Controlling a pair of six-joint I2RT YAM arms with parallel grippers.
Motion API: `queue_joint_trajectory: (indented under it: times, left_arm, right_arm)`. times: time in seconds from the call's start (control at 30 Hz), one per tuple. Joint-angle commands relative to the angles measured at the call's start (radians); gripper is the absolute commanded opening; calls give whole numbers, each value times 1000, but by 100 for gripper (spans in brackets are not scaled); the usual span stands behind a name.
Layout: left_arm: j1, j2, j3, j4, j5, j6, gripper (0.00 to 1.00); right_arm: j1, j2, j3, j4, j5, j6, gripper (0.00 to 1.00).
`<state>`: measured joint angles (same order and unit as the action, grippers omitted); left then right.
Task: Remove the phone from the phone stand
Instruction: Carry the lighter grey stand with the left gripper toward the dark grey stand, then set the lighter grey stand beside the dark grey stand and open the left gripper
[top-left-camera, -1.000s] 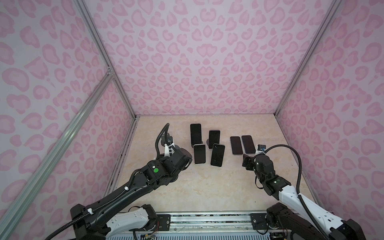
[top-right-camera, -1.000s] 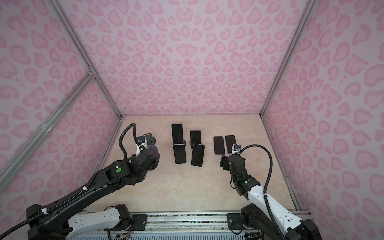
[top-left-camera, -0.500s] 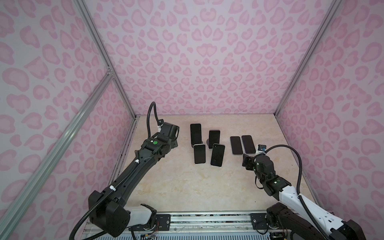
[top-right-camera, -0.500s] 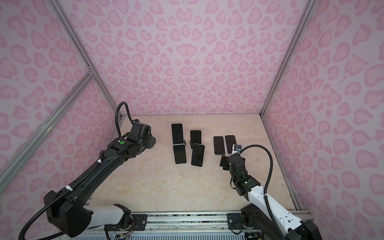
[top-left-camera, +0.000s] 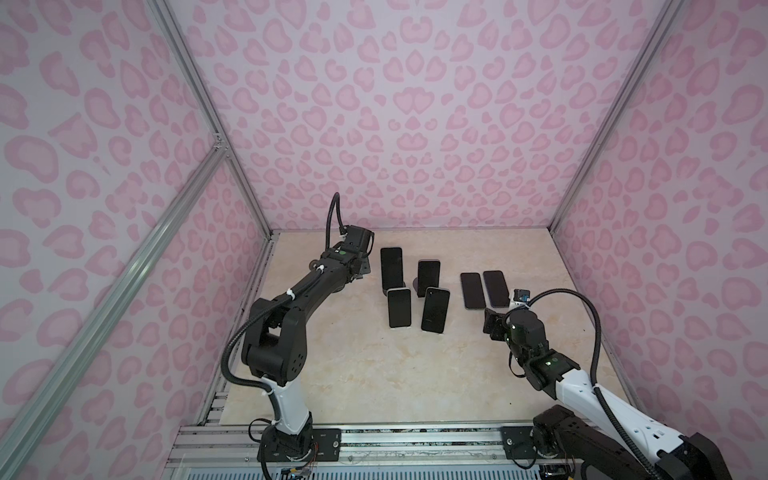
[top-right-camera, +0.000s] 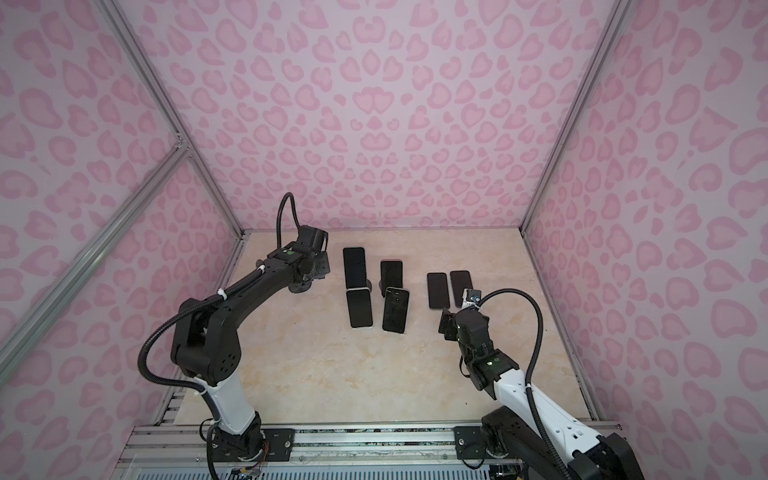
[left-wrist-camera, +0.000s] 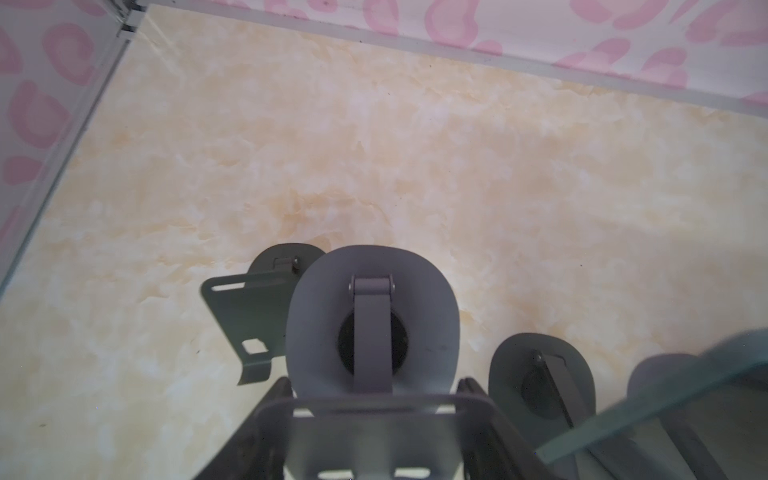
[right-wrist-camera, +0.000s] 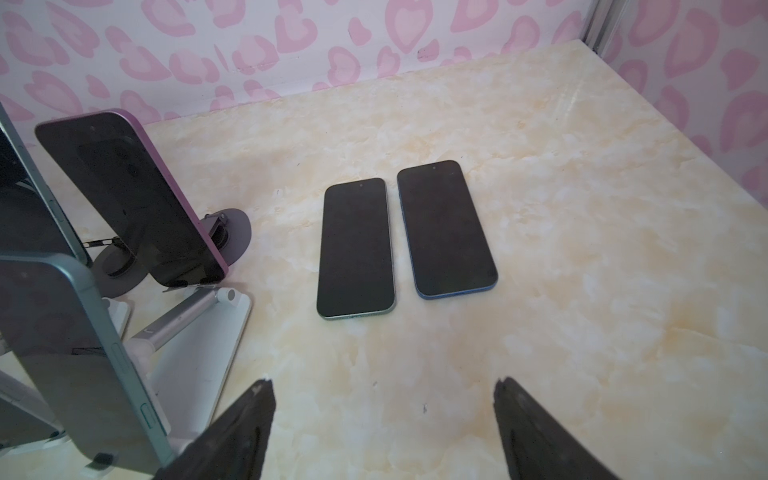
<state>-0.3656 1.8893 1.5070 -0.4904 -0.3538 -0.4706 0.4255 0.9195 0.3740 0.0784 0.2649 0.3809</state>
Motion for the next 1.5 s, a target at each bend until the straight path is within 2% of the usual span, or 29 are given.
queue_joint_trajectory:
  times: [0.0, 0.33, 0.5, 0.7, 0.87, 1.0, 1.2, 1.33, 1.47]
  left_arm:
    - [3, 62, 49, 53, -1, 16, 48]
    - [7, 209, 111, 69, -38, -20, 48]
    - [11, 252, 128, 73, -22, -45, 49]
    - [12, 240, 72, 79, 8, -81, 56]
    - [13, 227, 69, 68, 2, -80, 71]
    - [13, 180, 68, 71, 0, -65, 82]
    - [12, 60, 49, 99, -5, 9, 88]
    - [13, -36, 25, 105, -12, 27, 89]
    - [6, -206, -71, 152, -19, 19, 89]
  right_arm:
    - [2, 6, -1, 16, 23, -7, 85]
    - [4, 6, 1, 12, 34, -10, 85]
    - [8, 25, 9, 8, 32, -13, 85]
    - [12, 16, 11, -4, 53, -14, 86]
    - [12, 13, 12, -7, 48, -15, 87]
    - [11, 3, 11, -14, 66, -8, 89]
    - [11, -23, 6, -17, 67, -4, 89]
    - [12, -27, 5, -17, 59, -2, 89]
    - [12, -18, 3, -7, 56, 0, 89]
